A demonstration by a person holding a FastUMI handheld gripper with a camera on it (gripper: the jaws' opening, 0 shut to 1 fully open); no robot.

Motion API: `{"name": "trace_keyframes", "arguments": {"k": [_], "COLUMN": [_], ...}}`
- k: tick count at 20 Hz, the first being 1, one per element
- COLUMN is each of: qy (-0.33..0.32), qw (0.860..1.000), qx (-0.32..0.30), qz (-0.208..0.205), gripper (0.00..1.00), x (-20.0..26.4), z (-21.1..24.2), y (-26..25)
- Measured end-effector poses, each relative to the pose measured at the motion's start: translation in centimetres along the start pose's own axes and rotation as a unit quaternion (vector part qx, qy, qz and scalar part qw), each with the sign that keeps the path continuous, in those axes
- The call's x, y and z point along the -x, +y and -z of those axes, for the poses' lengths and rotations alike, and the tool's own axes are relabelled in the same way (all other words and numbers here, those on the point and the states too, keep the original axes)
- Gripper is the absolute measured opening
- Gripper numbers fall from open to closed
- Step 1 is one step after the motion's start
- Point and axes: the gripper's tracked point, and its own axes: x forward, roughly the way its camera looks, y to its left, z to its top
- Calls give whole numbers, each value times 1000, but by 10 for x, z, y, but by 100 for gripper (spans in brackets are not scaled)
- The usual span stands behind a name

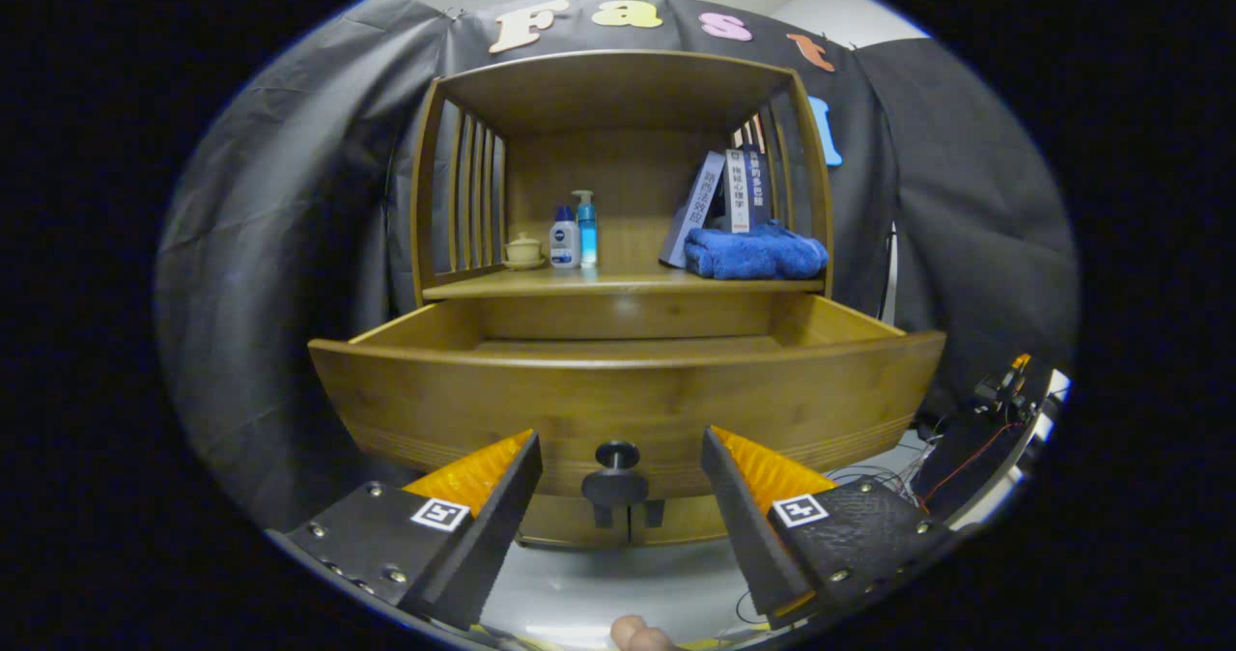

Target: Pull open the drawer, take out the items inside it, and place them on the countertop above the cabinet.

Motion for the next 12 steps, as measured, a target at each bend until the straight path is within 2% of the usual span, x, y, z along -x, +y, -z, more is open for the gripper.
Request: {"name": "trace_keyframes", "arguments": {"k": [4,7,9,12], "qy": [-9,3,28,99], "qw": [1000,1000,1000,995], "qx": [10,0,0,30], "qz": [2,1,-11,-11], "gripper": [98,98,98,98], "x": [6,-9,-34,-74], "z": [-49,-78,-86,-72], "y": [6,13,22,20]}}
